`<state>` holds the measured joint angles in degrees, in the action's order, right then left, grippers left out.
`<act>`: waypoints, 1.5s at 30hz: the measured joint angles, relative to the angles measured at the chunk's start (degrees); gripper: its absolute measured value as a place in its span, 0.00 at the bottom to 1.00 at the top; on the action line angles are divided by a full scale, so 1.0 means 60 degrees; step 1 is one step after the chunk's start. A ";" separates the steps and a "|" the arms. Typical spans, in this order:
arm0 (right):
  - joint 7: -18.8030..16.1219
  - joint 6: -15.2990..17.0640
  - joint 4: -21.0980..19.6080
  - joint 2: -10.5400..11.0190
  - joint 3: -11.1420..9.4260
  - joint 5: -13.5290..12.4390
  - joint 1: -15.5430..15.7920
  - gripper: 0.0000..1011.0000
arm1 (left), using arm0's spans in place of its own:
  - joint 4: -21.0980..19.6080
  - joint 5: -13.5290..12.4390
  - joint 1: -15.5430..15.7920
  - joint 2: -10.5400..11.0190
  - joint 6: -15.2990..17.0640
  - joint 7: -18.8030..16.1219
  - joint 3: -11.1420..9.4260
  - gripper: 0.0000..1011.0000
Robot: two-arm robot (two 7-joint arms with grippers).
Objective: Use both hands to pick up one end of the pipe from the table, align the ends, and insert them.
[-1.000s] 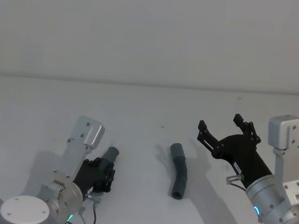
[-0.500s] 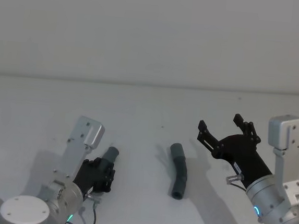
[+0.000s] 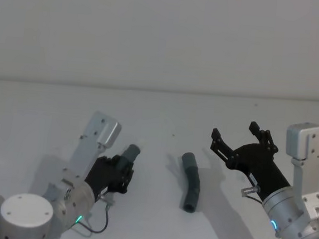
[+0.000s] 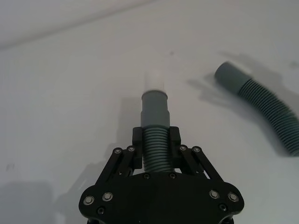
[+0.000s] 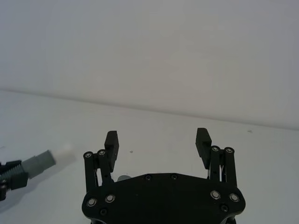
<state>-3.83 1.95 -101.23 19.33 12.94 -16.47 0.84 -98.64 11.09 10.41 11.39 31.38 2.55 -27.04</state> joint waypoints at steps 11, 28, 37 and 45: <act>-0.0007 0.0034 -0.0005 -0.0002 -0.0007 -0.0003 -0.0004 0.99 | 0.0072 -0.0088 0.0808 0.0374 -0.0539 0.1173 -0.0298 0.30; -0.0803 0.1177 -0.0206 0.0097 -0.0071 -0.0736 -0.0195 0.99 | 0.0059 -0.0611 0.2281 0.1643 -0.1578 0.3609 -0.0986 0.30; -0.0908 0.1664 -0.0384 0.0071 -0.0125 -0.1054 0.0031 0.99 | -0.0015 -0.1083 0.2995 0.2583 -0.2505 0.4783 -0.1348 0.30; -0.0813 0.1911 -0.0587 0.0004 -0.0167 -0.1121 0.0316 0.99 | -0.0038 -0.1544 0.3387 0.3316 -0.3553 0.5459 -0.1496 0.30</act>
<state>-8.70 13.42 -104.75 19.36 11.94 -23.19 2.73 -98.87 1.83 30.73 31.28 10.06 35.30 -36.02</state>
